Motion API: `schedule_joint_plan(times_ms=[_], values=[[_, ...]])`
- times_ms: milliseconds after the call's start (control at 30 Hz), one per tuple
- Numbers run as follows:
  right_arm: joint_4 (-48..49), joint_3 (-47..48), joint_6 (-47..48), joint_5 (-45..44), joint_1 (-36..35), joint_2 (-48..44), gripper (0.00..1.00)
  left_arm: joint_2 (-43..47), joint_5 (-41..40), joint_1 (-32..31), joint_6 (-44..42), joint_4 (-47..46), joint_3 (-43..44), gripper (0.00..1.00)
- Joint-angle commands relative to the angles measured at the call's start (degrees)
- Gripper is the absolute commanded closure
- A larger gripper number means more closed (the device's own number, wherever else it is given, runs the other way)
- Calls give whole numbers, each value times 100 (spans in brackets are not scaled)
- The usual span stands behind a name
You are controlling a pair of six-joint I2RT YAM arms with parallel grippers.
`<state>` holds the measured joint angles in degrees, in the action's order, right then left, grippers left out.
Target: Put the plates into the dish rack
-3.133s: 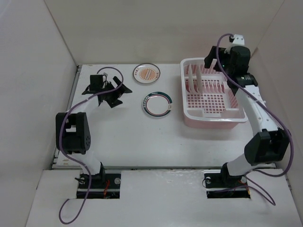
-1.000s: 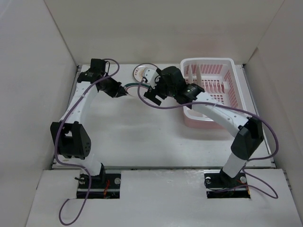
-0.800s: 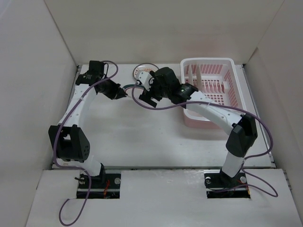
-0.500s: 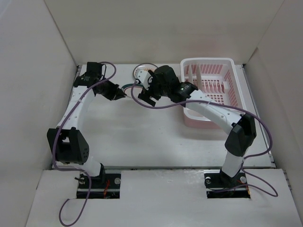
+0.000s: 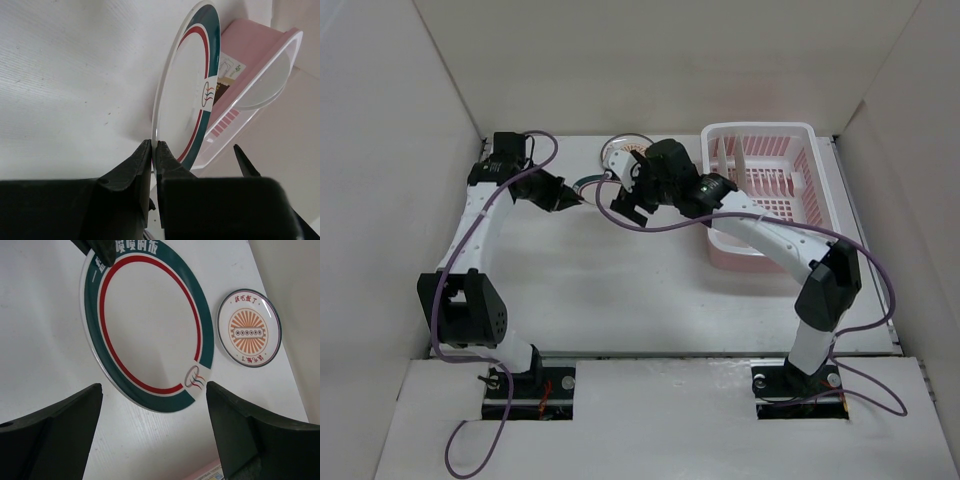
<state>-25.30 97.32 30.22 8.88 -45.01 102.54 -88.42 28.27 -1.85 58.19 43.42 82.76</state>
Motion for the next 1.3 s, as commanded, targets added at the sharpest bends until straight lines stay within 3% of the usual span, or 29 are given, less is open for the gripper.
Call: schedule_joint_plan(times_ms=[0,233,567,800,900,933,967,1000,1067,1133,1167,1267], values=[[226,165,37,166,-78,55,12,132,415,0,25,-290,328,100],[745,42,-226,-202,-78,214,18,395,469,0,78,-290,276,100],[886,42,-350,-449,-130,460,43,572,592,0,184,-474,91,100],[939,-11,-403,-449,-183,346,84,520,908,0,184,-694,91,100],[939,-72,-473,-449,-183,136,97,519,1014,0,184,-826,196,100],[939,-73,-534,-449,-183,65,97,519,1014,0,184,-896,197,98],[1017,-160,-534,-449,-235,-5,98,519,1075,0,184,-1010,266,90],[1070,-213,-604,-449,-236,-84,98,519,1075,0,131,-1115,319,69],[1290,-432,-736,-519,-236,-357,100,519,1145,0,70,-1248,407,38],[1561,-634,-868,-773,-236,-533,100,519,1032,0,0,-1301,565,17],[1624,-635,-999,-931,-236,-681,100,519,875,0,-97,-1301,566,0],[1738,-688,-1245,-1179,-166,-954,100,519,654,0,-307,-1424,627,0]])
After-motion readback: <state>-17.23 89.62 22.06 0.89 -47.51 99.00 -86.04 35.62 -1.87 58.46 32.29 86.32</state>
